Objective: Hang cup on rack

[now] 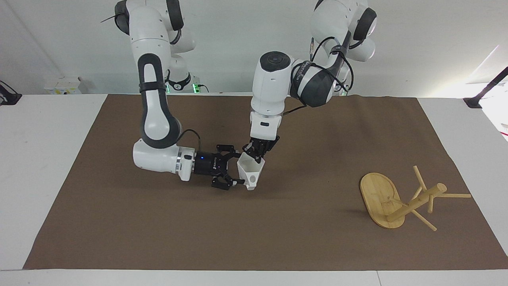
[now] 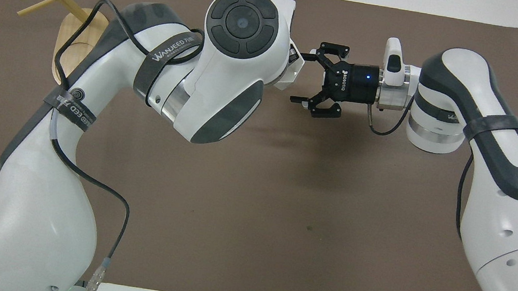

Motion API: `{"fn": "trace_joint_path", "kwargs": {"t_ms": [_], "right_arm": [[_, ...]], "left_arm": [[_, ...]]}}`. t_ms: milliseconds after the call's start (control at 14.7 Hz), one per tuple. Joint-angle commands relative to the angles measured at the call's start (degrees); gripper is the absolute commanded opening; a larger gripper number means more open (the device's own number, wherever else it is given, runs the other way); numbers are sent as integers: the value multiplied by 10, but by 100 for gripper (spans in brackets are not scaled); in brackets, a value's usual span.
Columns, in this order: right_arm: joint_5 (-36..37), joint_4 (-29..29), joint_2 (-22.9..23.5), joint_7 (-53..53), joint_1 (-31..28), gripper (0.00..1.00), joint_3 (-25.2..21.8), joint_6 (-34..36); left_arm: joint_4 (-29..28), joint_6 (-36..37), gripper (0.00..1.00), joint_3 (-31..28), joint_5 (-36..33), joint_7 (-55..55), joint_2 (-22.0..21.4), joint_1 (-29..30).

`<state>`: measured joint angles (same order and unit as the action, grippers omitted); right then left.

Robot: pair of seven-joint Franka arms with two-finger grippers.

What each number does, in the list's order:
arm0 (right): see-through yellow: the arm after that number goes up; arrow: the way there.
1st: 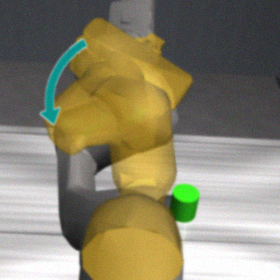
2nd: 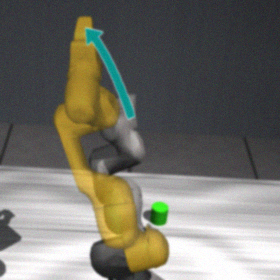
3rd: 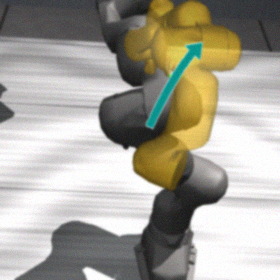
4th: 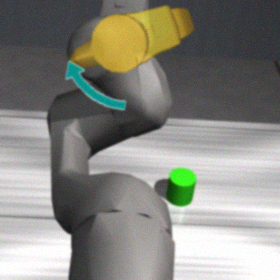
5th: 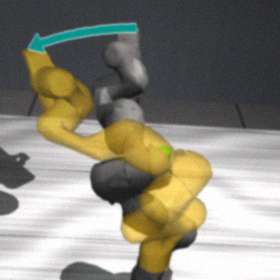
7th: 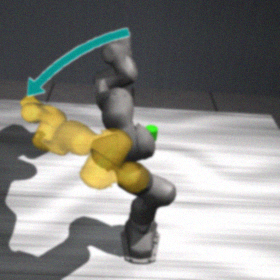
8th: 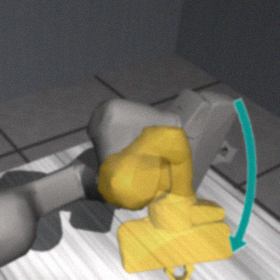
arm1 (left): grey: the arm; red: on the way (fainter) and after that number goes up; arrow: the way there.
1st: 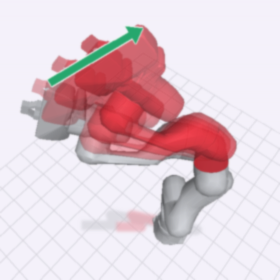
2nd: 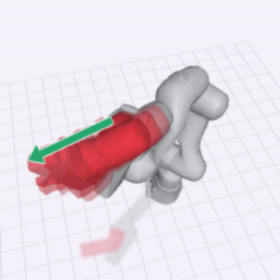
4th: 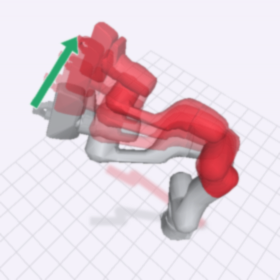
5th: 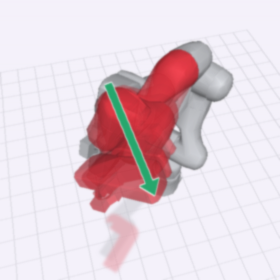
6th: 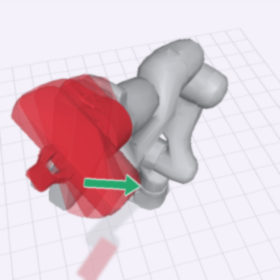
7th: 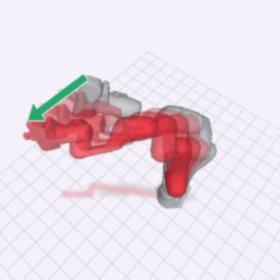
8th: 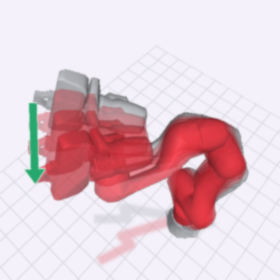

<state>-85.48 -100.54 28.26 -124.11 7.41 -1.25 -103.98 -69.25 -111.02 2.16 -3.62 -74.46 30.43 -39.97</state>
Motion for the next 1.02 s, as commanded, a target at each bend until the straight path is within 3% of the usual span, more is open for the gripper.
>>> {"fn": "trace_joint_path", "kwargs": {"t_ms": [0,136,339,611,814,950], "right_arm": [[70,-19,-18,-11,-63,100,4,58],[134,-15,-18,-6,-109,100,4,83],[250,-11,-58,29,-150,100,-1,82],[467,-9,-184,217,-168,100,-1,85],[570,-4,-248,358,-168,100,-1,105],[650,2,-276,458,-162,100,4,106]], "left_arm": [[6,-16,0,-11,-51,-64,3,-1],[-52,-69,0,-11,-100,-103,-24,11],[-247,-244,0,-19,-104,-105,-112,51],[-446,-476,0,-20,-135,-103,-195,110],[-537,-687,0,-20,-144,-86,-205,167],[-567,-758,0,-18,-144,-46,-203,201]]}}
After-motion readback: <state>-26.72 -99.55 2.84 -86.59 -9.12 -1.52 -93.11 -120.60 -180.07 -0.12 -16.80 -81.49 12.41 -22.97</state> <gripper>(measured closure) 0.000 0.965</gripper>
